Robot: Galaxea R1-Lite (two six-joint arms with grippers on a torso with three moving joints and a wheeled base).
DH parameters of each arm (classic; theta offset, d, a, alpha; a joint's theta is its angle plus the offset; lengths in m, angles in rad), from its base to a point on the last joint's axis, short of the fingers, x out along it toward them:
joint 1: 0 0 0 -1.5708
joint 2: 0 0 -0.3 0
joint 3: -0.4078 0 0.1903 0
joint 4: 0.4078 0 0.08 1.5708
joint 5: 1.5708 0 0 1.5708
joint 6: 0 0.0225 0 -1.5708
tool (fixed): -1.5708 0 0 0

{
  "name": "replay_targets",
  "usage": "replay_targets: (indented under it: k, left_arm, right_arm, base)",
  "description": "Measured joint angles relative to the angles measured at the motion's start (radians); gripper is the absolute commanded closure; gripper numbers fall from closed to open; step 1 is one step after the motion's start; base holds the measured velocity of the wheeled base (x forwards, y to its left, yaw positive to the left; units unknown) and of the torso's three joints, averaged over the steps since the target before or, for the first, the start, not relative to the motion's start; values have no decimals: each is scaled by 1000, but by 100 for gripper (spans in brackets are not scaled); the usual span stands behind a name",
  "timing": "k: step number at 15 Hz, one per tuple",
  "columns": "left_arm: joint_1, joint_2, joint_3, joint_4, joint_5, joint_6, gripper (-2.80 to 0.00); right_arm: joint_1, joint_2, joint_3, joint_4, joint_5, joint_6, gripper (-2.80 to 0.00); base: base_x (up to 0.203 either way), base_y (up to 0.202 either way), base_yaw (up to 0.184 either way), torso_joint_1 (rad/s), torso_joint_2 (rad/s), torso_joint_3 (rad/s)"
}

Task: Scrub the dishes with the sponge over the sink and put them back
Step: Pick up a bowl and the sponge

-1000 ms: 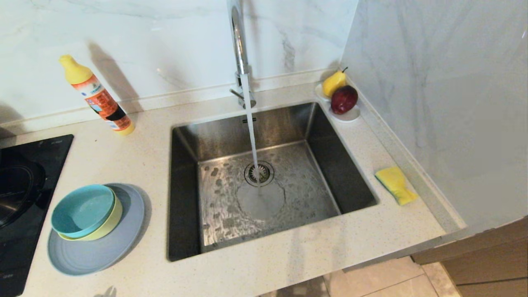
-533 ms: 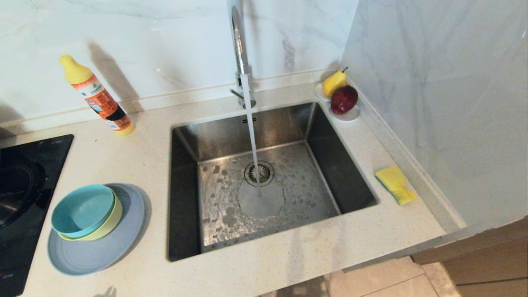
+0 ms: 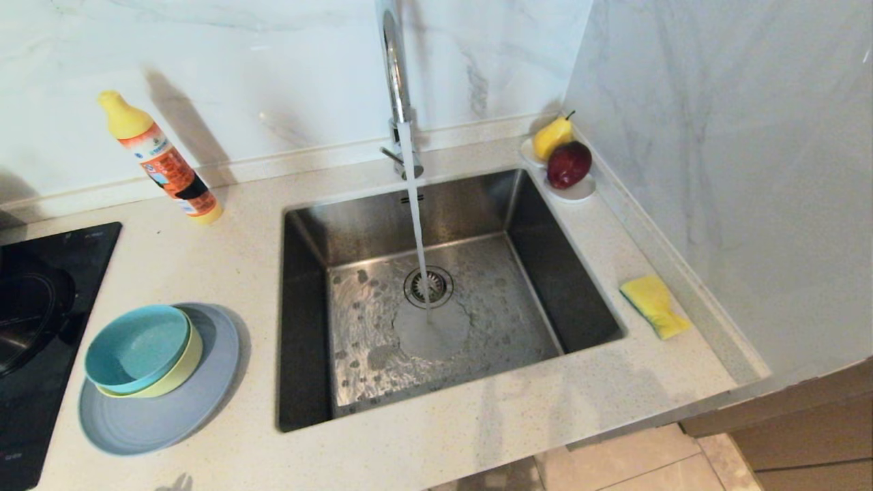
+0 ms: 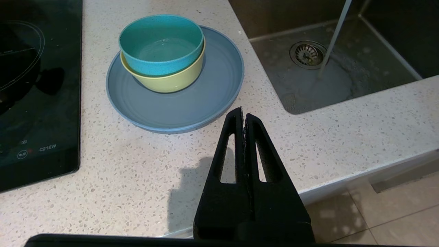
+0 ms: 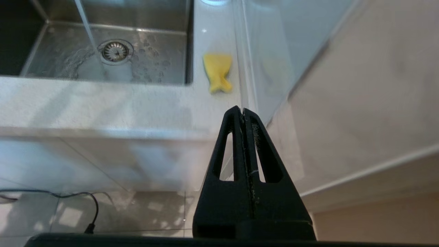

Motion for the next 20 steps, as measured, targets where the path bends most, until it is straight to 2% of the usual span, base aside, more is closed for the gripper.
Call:
replay_targets:
  k: [4, 10, 12, 17, 20]
  left_arm:
    - [0, 0, 0, 0, 0, 0, 0]
    - [0, 1, 0, 0, 0, 0, 0]
    - [0, 1, 0, 0, 0, 0, 0]
    - [0, 1, 0, 0, -1, 0, 0]
    - [0, 1, 0, 0, -1, 0, 0]
  right_arm:
    - [-14, 262, -199, 43, 100, -36, 0]
    - [10, 694, -368, 67, 115, -80, 0]
    - [63, 804, -393, 64, 51, -73, 0]
    - [220, 1032, -387, -63, -215, 40, 0]
    - [247, 1114, -364, -76, -233, 54, 0]
  base:
    - [0, 0, 0, 0, 0, 0]
    - [0, 0, 0, 0, 0, 0]
    - [0, 0, 0, 0, 0, 0]
    - [0, 0, 0, 0, 0, 0]
    - [0, 0, 0, 0, 0, 0]
